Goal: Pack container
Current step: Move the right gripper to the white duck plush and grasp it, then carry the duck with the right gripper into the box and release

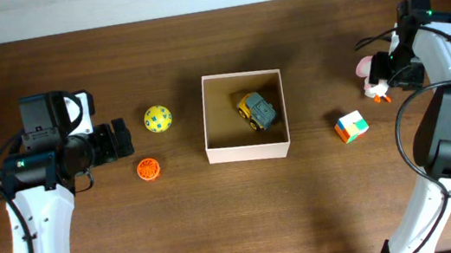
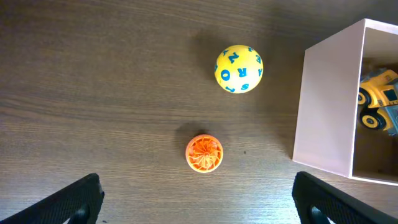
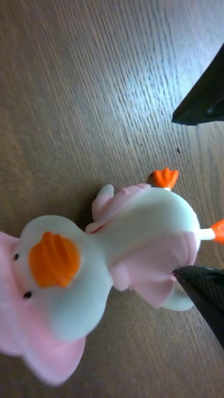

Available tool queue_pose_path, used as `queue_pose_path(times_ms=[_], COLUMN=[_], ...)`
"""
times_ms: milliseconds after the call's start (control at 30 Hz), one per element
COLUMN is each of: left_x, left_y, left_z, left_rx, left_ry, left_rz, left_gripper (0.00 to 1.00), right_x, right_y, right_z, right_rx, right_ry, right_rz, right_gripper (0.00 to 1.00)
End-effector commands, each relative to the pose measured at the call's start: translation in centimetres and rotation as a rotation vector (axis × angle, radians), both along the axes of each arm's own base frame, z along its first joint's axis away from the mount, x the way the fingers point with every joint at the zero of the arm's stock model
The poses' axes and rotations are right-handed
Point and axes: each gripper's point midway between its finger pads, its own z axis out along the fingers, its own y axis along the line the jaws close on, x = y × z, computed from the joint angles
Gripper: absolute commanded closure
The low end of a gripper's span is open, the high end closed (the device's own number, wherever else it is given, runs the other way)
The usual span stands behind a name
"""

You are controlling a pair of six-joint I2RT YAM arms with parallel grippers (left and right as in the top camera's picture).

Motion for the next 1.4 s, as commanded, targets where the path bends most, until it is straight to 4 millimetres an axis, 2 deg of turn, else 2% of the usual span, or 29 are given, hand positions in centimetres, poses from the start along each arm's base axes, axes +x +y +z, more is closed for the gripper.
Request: queue_pose_path(times_ms=[0,167,467,533,567,700,767,933,1067,1167,1233,1333,1367], left_x=[0.3,0.3,0.3,0.3,0.3,0.3,0.3,0.3,0.3,0.3,0.3,0.3,0.3], left_y=[-0.3,-0.3,-0.3,-0.3,-0.3,-0.3,-0.3,-0.3,-0.3,-0.3,-0.3,-0.3,-0.3], left_z=[0.5,0.5,0.5,0.5,0.5,0.5,0.5,0.5,0.5,0.5,0.5,0.5,0.5], left_rx=[-0.002,-0.002,-0.002,-0.002,-0.002,-0.002,-0.002,-0.002,-0.002,-0.002,-0.002,-0.002,-0.002], left_ry=[-0.014,-0.014,-0.014,-0.014,-0.014,-0.014,-0.014,-0.014,-0.014,-0.014,-0.014,-0.014,-0.014], left_rz=[-0.021,-0.021,-0.021,-0.021,-0.021,-0.021,-0.021,-0.021,-0.021,-0.021,-0.021,-0.021,-0.021], left_gripper=[0.01,0.01,0.01,0.01,0.01,0.01,0.01,0.01,0.01,0.01,0.01,0.01,0.01], right_x=[-0.5,-0.5,0.2,0.3,0.3,0.2,0.2,0.3,0.9,1.6,1.9,1.4,1.1], right_y=[1.0,2.0,2.0,2.0,2.0,2.0,2.0,2.0,2.5,3.9,5.7,9.8,10.9], right_z=[-1.7,-2.8,-3.0,-3.2,-3.3,-3.7,-3.7,-2.6,1.1,5.7,9.1,15.0,16.4], right_rx=[0.022,0.025,0.015,0.017,0.017,0.019,0.019,0.015,0.001,-0.011,0.001,0.023,0.026], right_ry=[0.046,0.064,0.037,0.033,0.033,0.042,0.042,0.028,-0.027,-0.104,-0.166,-0.276,-0.302], right_rz=[0.021,0.063,0.069,0.069,0.069,0.069,0.069,0.068,0.081,0.097,0.117,0.181,0.188], right_gripper=[0.33,0.35,0.52,0.62,0.7,0.84,0.96,0.96,0.96,0.96,0.96,0.96,0.96])
